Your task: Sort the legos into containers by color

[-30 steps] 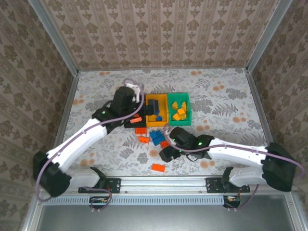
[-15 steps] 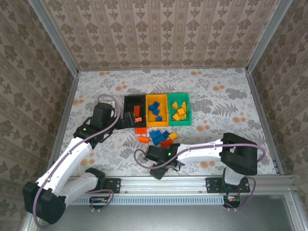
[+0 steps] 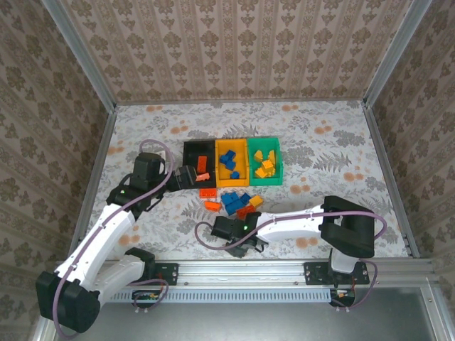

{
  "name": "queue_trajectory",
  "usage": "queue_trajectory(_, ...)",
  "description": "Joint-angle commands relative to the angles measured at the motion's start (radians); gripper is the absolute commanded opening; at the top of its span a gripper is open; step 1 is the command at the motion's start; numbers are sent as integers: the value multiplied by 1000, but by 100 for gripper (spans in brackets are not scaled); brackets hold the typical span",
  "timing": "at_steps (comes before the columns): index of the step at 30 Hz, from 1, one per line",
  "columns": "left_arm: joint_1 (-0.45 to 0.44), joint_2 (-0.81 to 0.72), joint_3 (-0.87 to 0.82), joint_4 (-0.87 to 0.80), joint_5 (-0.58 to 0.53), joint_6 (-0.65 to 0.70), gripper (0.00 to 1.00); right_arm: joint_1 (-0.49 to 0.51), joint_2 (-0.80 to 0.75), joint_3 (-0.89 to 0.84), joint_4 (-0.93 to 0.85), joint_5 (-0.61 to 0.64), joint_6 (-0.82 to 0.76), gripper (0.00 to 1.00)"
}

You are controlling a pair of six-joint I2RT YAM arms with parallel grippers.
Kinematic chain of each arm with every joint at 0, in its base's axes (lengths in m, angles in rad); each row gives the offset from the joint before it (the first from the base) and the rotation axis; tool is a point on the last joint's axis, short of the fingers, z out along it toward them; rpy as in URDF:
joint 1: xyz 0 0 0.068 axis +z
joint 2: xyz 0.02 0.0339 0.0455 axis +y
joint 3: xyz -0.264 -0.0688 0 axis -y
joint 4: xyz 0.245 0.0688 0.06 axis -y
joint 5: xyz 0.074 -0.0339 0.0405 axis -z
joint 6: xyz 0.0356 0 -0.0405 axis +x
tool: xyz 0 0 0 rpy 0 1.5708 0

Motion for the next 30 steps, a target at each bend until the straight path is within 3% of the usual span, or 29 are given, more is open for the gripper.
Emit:
queue_trajectory(1, 7, -17, -7, 9, 13, -9, 100, -6, -22, -46, 15, 70, 32, 27)
queue_trajectory(11, -3, -67, -95, 62, 51, -12, 100, -102, -235, -58, 196, 124, 60, 25)
queue_trajectory(15, -10, -114, -146, 66, 43, -24, 100, -206, -245, 25, 259, 60, 58, 26)
queue_trajectory(20, -13, -149, -197, 64, 40, -46, 100, -316, -91, 231, 278, -28, 46, 27)
queue_trajectory(30, -28, -193, -235, 40, 29, -57, 100, -428, 309, 686, 198, -103, 89, 27)
